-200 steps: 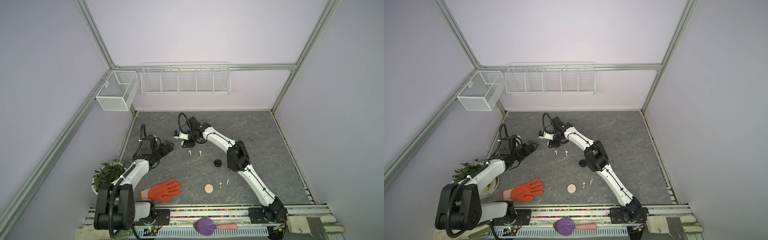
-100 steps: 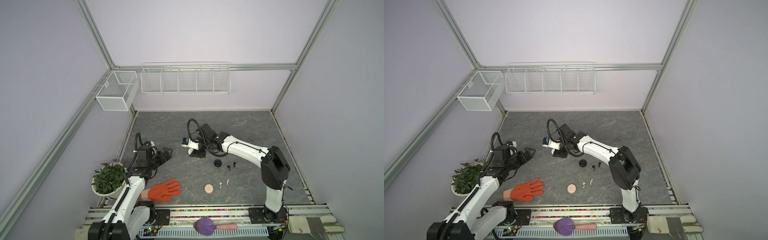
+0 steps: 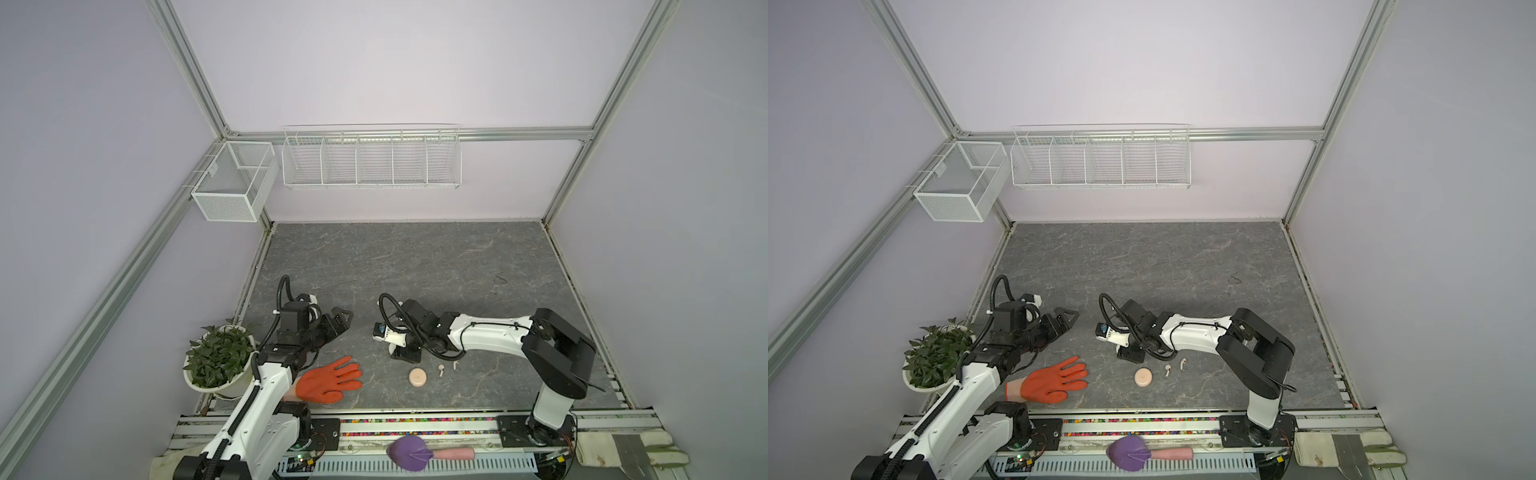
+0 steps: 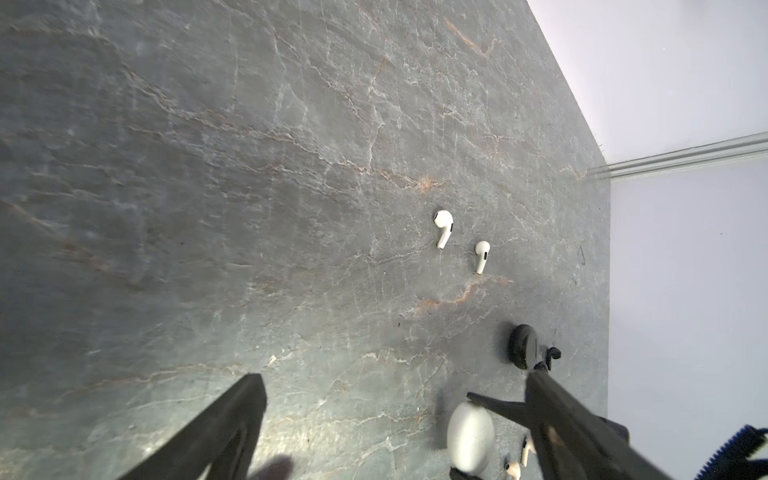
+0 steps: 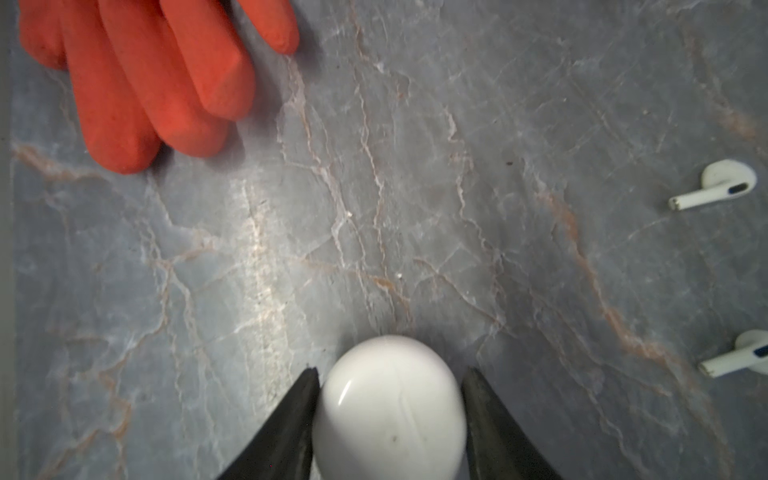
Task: Insert the wireless bluetooth earbuds into the charging case
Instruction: 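Lift the white case with the right gripper and carry it toward the left gripper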
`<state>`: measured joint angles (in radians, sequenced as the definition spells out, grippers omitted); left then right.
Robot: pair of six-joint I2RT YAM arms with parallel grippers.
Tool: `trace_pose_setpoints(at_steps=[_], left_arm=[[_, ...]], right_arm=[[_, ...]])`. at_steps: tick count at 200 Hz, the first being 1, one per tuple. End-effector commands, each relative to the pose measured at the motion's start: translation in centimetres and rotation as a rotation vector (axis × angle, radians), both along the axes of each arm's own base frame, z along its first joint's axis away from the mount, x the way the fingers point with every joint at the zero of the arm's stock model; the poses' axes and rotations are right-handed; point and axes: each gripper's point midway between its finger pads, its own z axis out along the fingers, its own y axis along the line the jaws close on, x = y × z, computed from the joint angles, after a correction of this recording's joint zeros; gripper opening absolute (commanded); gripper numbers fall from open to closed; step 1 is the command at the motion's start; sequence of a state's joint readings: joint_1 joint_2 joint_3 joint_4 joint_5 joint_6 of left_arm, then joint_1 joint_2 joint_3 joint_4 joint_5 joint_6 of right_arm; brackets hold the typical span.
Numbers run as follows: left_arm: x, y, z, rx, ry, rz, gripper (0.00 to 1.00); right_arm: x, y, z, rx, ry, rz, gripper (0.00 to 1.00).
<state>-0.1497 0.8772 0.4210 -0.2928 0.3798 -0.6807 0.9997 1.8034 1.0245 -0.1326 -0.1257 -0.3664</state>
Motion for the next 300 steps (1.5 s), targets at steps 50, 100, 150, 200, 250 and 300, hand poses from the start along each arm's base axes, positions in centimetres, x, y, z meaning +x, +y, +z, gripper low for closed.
trace_pose_setpoints(at_steps=[50,100,150,200,250,300], left_arm=[[0.0,-0.4,0.1,-0.015,-0.004,-0.003,0.97],[0.1,-0.5,0.3,-0.018,-0.008,-0.006,0.97],[0.1,-0.4,0.5,-0.017,-0.021,0.001,0.98],[-0.1,-0.5,0.1,-0.016,-0.009,-0.008,0.98],[0.0,-0.6,0.0,-0.022,-0.009,-0.015,0.98],[-0.6,-1.6,0.5,-0.04,-0.007,-0.088,0.95]], right_arm=[[1.0,1.3,-2.4,0.009,-0.018,-0.018,0.44],[0.5,-0.3,-2.4,-0.043,0.046,-0.125,0.62],[0.3,-1.0,-2.7,-0.04,0.119,-0.256,0.75],[-0.2,-0.4,-3.7,-0.04,0.157,-0.223,0.66],[-0.6,-0.7,-3.3,-0.054,0.161,-0.202,0.55],[0.7,-0.8,-0.1,0.007,0.088,-0.144,0.45]])
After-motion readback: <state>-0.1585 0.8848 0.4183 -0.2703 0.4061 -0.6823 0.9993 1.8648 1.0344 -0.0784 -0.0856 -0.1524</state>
